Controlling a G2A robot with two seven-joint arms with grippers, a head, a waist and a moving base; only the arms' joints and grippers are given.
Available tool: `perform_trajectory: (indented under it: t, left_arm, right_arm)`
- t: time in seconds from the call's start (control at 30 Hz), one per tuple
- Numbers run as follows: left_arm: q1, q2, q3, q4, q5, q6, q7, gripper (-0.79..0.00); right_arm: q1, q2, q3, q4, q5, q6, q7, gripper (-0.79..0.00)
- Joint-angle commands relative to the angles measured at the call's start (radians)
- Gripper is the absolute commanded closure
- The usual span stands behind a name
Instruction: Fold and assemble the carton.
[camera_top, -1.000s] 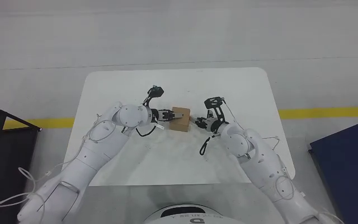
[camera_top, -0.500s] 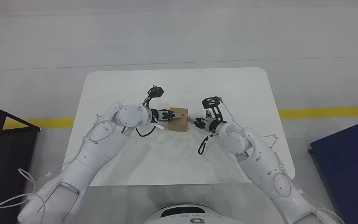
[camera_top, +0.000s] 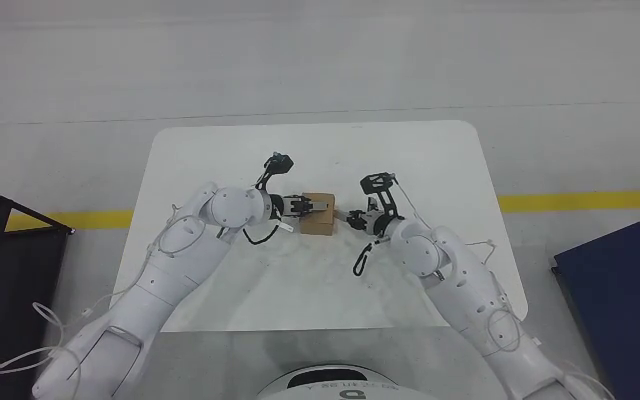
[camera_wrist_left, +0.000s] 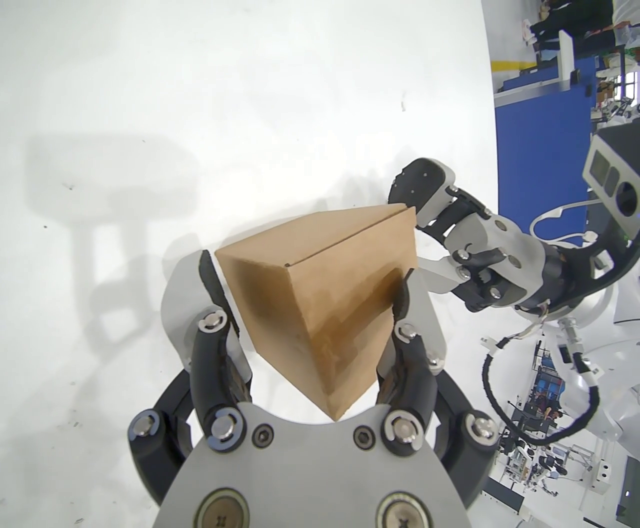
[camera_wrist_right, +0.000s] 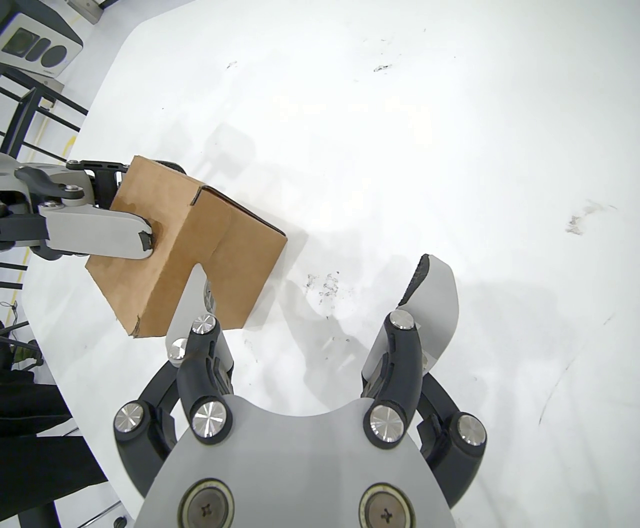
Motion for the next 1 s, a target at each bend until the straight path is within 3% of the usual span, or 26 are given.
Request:
perform_trajectory:
  t: [0.0, 0.73, 0.97]
  left_arm:
    - [-0.001, 0.0, -0.001, 0.0, 0.001, 0.0, -0.003, -0.653]
    - [0.009, -0.006, -0.003, -0.008, 0.011, 0.0, -0.006, -0.65]
    - [0.019, -0.006, -0.009, -0.013, 0.011, -0.003, -0.002, -0.65]
  right_arm:
    - [0.004, -0.002, -0.006, 0.003, -0.002, 0.004, 0.001, -0.683]
    - [-0.042, 0.005, 0.048, -0.045, -0.006, 0.004, -0.025, -0.714]
    - [-0.035, -0.001, 0.015, -0.051, -0.026, 0.005, -0.005, -0.717]
